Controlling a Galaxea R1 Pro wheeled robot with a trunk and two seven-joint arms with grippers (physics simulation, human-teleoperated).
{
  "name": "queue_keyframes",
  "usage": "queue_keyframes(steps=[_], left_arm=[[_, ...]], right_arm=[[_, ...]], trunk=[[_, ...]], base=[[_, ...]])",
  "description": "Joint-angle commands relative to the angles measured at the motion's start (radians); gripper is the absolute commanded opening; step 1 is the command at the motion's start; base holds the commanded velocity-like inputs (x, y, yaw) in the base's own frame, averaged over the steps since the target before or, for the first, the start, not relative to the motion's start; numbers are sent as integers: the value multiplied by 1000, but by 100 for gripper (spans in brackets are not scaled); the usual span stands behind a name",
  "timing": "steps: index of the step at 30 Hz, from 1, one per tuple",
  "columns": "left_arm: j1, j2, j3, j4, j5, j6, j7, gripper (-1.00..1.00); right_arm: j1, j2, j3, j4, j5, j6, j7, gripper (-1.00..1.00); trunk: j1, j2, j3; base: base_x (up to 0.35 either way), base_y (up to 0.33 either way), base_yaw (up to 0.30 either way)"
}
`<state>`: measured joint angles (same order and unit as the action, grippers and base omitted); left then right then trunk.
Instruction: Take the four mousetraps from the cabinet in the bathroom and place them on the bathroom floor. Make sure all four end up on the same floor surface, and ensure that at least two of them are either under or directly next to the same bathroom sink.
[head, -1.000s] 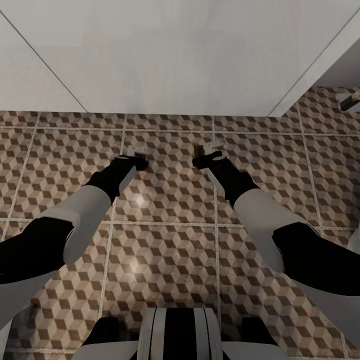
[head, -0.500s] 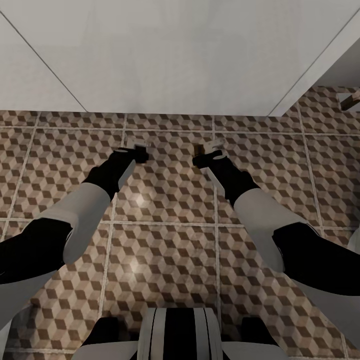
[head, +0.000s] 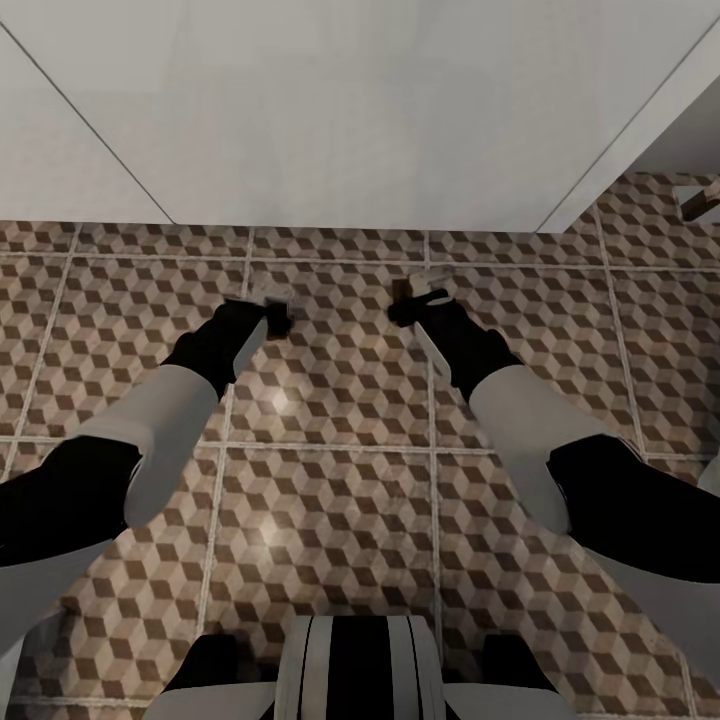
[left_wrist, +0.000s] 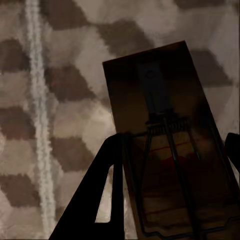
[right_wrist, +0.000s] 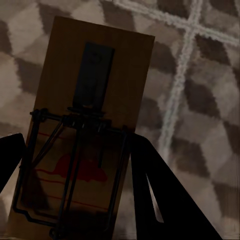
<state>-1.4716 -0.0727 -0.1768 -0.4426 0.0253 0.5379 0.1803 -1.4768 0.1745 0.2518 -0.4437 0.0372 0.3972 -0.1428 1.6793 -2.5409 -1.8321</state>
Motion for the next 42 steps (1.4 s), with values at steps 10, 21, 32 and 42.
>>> queue_keyframes(steps=[10,21,32,42], left_arm=[[-2,34,19,9,2,125,8,-100],[-3,51,20,12,1,95,8,-100],[-3,48,133,67,1,-145,8,-100],[-3,57,156,250,2,-367,7,-100]], right_arm=[[-22,0,3,1,0,33,-6,-100],[-23,0,4,3,0,34,-6,-100],[-23,0,2,13,-2,35,-7,-100],[-23,0,0,30,-3,33,-8,-100]], trunk=[[0,0,0],[0,0,0],[0,0,0],[0,0,0]], base=[[0,0,0],[0,0,0],[0,0,0],[0,0,0]])
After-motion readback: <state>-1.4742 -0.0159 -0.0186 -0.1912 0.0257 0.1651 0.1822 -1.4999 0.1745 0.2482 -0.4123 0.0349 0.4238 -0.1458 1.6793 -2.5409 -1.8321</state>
